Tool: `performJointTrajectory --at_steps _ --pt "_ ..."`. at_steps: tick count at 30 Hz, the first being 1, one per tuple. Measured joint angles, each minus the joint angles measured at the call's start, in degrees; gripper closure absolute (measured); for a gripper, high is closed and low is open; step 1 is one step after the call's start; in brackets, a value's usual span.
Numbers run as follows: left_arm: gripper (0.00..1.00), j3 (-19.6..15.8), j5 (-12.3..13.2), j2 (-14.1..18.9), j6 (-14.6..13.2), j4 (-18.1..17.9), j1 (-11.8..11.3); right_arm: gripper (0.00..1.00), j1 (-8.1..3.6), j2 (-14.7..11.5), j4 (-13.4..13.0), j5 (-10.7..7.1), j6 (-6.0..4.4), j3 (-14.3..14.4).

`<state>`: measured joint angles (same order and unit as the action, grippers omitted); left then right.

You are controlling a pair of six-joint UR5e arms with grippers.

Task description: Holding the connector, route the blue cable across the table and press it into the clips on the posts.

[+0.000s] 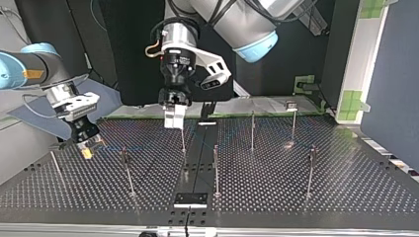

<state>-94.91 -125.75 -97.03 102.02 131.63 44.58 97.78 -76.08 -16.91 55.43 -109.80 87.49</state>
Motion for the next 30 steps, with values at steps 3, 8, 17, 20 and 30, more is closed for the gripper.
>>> performJointTrajectory --at_steps 3,8,17,20,30 --pt "0.00 -1.6 -0.6 0.0 0.0 -1.6 0.0 1.00 0.00 0.0 0.0 0.02 0.01 0.0" --pt "0.00 -3.9 -1.8 0.0 0.6 -3.9 0.1 1.00 0.00 0.0 0.0 0.03 0.07 0.0" --pt "0.00 -8.0 -4.7 0.0 1.0 -6.5 0.3 1.00 0.00 0.0 0.0 0.03 0.10 0.0" --pt "0.00 -9.4 -4.8 0.0 1.0 -6.6 0.3 1.00 0.00 0.0 0.0 0.04 0.12 0.0" --pt "0.00 -14.4 -4.9 0.0 1.0 -6.6 0.3 1.00 0.00 0.0 0.0 0.03 0.12 0.0"
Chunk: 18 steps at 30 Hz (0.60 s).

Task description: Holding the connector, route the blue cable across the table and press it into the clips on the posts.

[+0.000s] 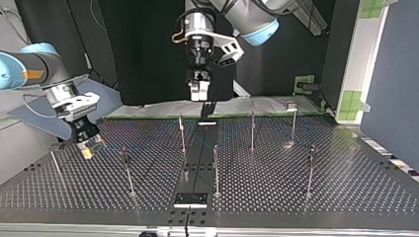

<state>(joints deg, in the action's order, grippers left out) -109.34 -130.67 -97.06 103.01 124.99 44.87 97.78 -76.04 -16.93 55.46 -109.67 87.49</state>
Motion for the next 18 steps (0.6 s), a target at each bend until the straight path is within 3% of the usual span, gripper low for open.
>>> performJointTrajectory --at_steps 18 --pt "0.00 -9.4 0.0 0.0 0.0 0.0 0.1 1.00 0.00 0.0 0.0 0.00 -0.12 0.0"
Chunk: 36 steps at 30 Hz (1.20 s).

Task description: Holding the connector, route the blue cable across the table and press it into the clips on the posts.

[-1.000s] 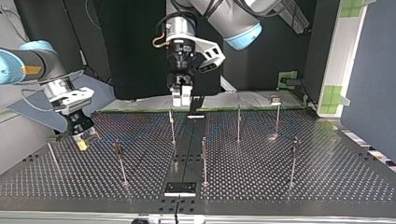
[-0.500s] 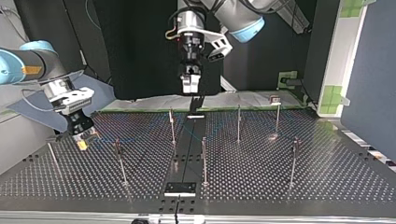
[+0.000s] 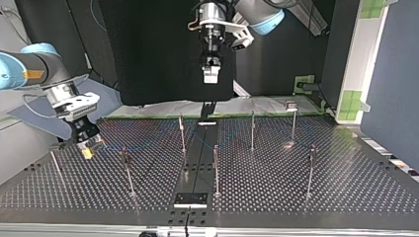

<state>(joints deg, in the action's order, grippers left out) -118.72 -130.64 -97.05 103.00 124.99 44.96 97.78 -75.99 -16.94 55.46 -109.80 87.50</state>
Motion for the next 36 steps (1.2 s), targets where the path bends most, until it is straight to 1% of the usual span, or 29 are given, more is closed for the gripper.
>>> performJointTrajectory --at_steps 9,14,21,25,36 --pt "0.00 -4.8 0.0 0.0 0.0 0.0 0.1 1.00 0.12 0.0 0.1 -0.01 0.00 0.0" --pt "0.00 -7.1 0.0 0.0 0.0 0.0 0.1 1.00 0.12 0.0 0.1 -0.07 -0.19 0.0" --pt "0.00 -10.2 0.0 0.0 0.0 0.0 0.1 1.00 0.28 0.0 0.4 -0.09 -0.03 0.0" --pt "0.00 -10.7 0.0 0.0 0.0 0.0 0.1 1.00 0.33 0.0 0.4 -0.09 0.00 0.0" --pt "0.00 -10.8 0.0 0.0 0.0 0.0 0.1 1.00 0.35 0.0 0.4 -0.09 0.00 0.0"
